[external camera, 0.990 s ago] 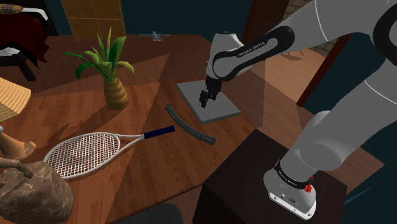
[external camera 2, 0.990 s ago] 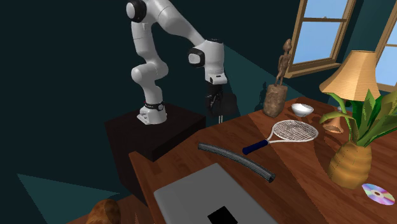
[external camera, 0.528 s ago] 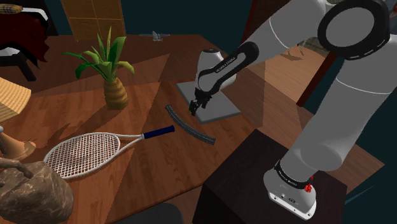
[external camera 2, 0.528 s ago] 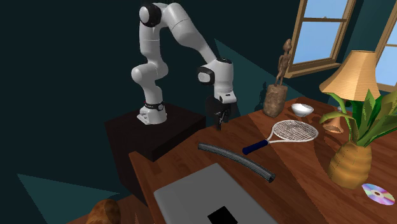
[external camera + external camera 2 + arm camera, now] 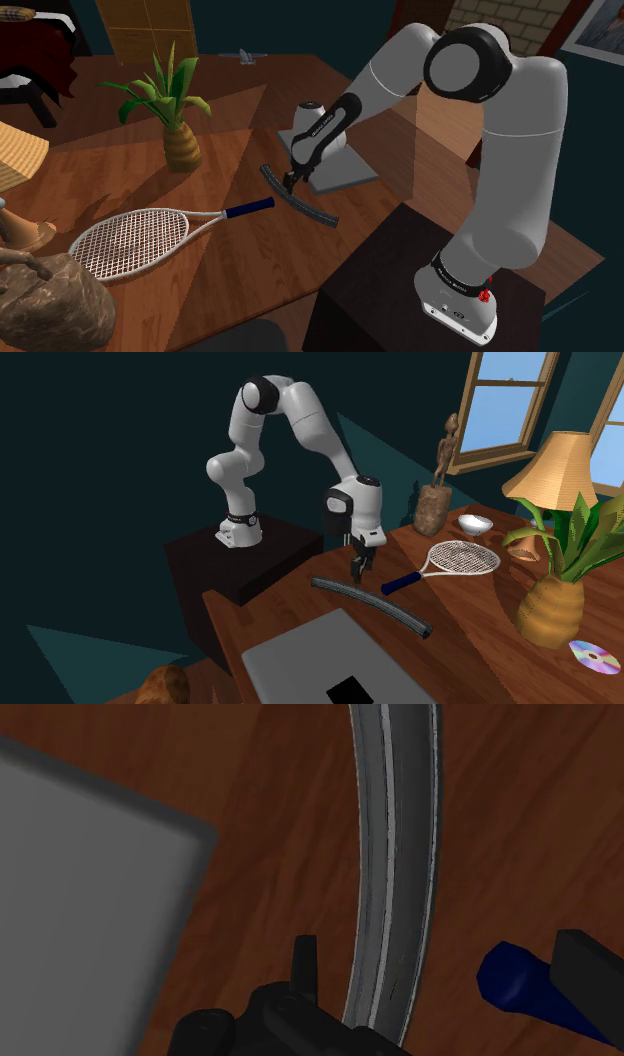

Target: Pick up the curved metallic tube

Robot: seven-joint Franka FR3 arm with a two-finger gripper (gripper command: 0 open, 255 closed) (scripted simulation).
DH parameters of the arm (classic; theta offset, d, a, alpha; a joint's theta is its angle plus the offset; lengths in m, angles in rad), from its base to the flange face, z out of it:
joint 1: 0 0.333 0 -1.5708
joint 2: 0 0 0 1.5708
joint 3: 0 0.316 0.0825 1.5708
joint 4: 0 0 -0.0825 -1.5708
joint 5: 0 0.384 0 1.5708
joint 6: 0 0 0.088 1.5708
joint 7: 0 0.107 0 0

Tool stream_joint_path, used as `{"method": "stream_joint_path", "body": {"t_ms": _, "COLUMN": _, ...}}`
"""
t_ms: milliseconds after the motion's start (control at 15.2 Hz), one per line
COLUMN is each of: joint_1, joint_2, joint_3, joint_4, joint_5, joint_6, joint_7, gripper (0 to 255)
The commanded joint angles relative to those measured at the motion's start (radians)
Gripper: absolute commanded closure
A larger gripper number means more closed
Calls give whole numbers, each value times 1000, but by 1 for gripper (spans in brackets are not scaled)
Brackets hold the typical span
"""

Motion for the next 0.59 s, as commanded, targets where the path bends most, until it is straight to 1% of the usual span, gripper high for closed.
{"method": "stream_joint_path", "body": {"t_ms": 0, "joint_1": 1, "joint_2": 83, "joint_3": 2, "joint_4": 61, "joint_5": 3, "joint_6": 22, "joint_7": 3, "gripper": 0}}
{"method": "stream_joint_path", "body": {"t_ms": 132, "joint_1": 2, "joint_2": 140, "joint_3": 3, "joint_4": 108, "joint_5": 4, "joint_6": 32, "joint_7": 6, "gripper": 0}}
{"method": "stream_joint_path", "body": {"t_ms": 528, "joint_1": 0, "joint_2": 217, "joint_3": 6, "joint_4": 133, "joint_5": 7, "joint_6": 84, "joint_7": 3, "gripper": 0}}
